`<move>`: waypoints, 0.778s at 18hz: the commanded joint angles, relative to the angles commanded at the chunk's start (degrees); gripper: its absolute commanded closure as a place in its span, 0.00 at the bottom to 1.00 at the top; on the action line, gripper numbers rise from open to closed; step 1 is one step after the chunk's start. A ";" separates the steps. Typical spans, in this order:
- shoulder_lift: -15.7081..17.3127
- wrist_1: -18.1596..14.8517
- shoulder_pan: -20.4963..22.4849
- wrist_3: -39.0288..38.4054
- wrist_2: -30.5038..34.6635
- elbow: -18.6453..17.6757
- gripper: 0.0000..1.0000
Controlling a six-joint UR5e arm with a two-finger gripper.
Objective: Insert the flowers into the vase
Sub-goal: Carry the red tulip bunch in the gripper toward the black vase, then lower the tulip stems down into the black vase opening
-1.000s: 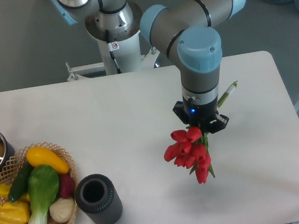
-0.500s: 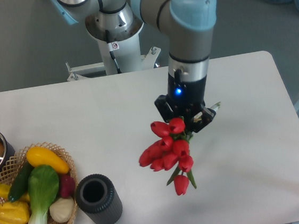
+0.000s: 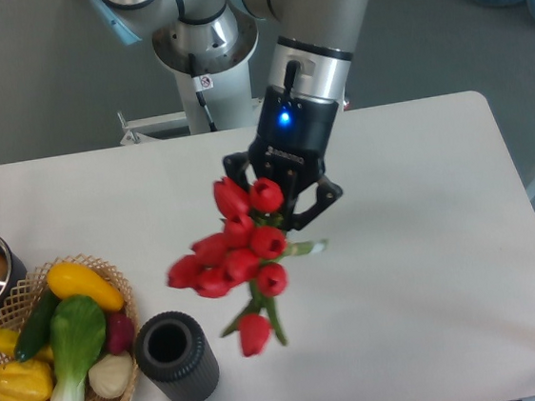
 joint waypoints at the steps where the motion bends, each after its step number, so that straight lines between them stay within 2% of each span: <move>1: -0.44 1.06 0.00 -0.09 -2.90 0.00 1.00; 3: -1.67 2.99 0.09 -0.18 -8.61 0.17 1.00; 5: -3.16 5.01 -0.17 -0.09 -9.69 0.26 1.00; 8: -5.36 5.29 -1.14 -0.09 -10.04 1.14 1.00; 11: -5.80 5.20 -2.29 -0.27 -11.09 1.49 1.00; 14: -5.89 5.29 -2.20 -1.32 -15.66 1.49 1.00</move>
